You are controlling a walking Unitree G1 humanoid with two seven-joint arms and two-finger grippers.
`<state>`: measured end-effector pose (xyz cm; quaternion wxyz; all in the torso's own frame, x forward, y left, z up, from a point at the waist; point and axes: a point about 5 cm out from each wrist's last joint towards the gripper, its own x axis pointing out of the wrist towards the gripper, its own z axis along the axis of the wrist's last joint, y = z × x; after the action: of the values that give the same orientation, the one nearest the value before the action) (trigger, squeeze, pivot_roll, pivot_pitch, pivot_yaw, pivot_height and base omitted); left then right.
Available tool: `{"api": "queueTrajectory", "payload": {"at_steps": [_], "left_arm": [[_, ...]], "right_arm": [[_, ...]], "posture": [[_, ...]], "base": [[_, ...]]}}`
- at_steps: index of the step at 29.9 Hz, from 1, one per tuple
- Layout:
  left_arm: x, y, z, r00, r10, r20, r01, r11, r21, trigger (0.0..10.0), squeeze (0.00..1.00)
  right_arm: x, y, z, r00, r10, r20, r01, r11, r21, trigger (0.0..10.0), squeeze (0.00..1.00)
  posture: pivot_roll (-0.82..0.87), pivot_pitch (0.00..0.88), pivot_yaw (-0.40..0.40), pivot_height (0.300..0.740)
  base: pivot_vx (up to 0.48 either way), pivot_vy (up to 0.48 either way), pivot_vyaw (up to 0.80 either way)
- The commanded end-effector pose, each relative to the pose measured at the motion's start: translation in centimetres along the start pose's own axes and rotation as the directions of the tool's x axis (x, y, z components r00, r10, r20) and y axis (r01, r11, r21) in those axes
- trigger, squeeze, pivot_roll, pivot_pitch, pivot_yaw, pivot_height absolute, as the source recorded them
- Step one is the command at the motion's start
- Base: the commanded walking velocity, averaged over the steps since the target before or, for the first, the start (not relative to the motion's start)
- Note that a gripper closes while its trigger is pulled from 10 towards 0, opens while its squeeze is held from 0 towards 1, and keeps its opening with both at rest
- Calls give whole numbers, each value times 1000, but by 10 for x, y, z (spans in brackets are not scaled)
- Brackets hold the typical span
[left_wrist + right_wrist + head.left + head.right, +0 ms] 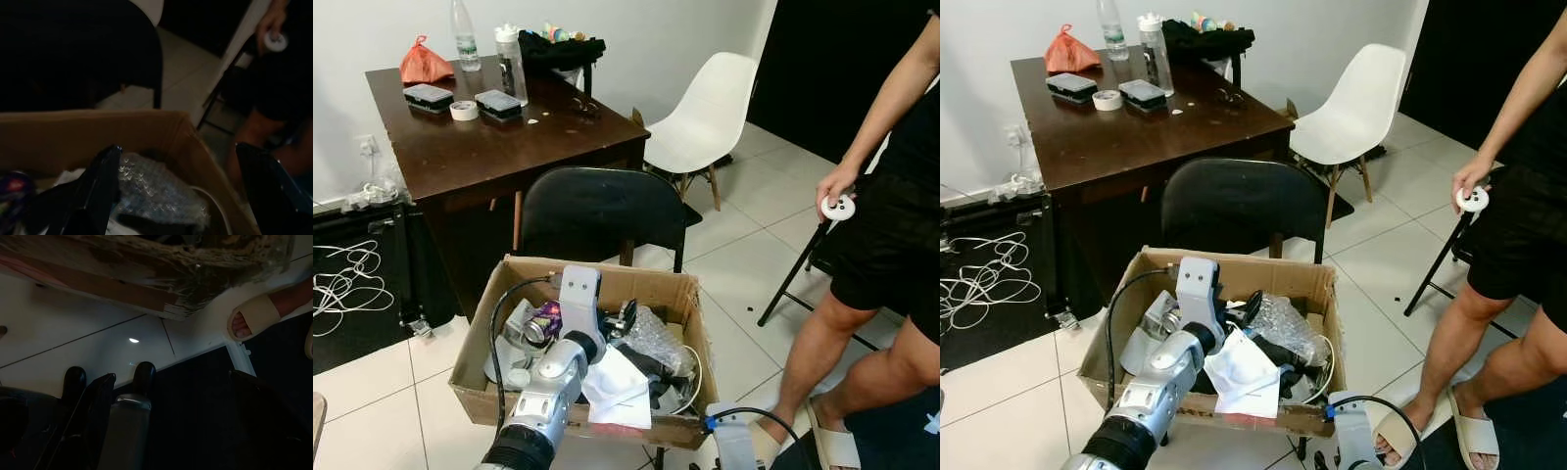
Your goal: Picking trash to rubbish bin
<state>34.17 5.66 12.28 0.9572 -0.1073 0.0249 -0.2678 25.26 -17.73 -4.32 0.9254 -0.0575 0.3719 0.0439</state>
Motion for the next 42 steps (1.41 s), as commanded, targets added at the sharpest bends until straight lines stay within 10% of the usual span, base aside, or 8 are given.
{"api": "queueTrajectory", "payload": {"at_steps": [1, 20, 42], "left_arm": [[-7, 5, -8, 1000, -7, -22, 6, 1000, -24, 10000, 0], [-44, 42, -16, 1000, -2, 10, 3, 993, -116, 10000, 0], [-49, 40, -28, 999, -8, -32, 5, 994, -111, 10000, 0]], "right_arm": [[-1, 2, -7, 1000, 3, -23, -3, 1000, 5, 10000, 0], [-1, 3, -6, 1000, 9, -23, -9, 1000, 1, 10000, 0], [-1, 2, -10, 999, 6, -35, -6, 1000, -4, 10000, 0]], "posture": [[-101, 163, 20, 740], [-89, 168, 15, 740], [-91, 178, 13, 740]], "base": [[0, 0, 0], [-178, 0, 0], [-398, 0, 0]]}}
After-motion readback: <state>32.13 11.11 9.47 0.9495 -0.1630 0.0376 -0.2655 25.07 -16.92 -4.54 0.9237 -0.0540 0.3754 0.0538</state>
